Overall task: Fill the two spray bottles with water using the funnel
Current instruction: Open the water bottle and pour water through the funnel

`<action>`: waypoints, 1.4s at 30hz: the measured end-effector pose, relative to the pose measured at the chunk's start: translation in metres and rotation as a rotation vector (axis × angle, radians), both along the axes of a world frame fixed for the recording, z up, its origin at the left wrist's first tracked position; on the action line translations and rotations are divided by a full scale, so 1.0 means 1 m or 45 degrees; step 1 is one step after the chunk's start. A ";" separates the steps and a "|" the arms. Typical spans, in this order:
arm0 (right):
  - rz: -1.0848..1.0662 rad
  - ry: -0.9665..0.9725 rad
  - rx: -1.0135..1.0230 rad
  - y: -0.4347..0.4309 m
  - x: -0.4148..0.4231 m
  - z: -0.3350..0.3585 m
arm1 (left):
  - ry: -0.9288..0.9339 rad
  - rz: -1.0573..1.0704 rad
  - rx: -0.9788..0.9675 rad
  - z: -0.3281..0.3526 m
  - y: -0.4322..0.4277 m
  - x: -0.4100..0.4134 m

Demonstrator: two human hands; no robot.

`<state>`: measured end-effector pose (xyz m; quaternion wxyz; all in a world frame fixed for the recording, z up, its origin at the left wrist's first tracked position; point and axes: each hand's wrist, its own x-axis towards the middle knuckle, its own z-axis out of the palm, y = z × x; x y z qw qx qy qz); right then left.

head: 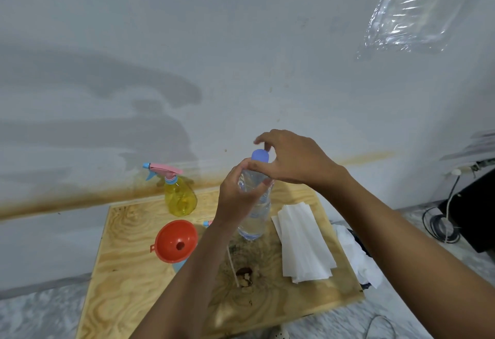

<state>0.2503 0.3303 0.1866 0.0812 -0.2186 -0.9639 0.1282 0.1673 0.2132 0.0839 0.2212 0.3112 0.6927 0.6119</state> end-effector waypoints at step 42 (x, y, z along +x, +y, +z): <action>-0.384 -0.306 -0.244 -0.047 0.066 -0.286 | -0.012 -0.060 -0.118 0.002 -0.006 -0.004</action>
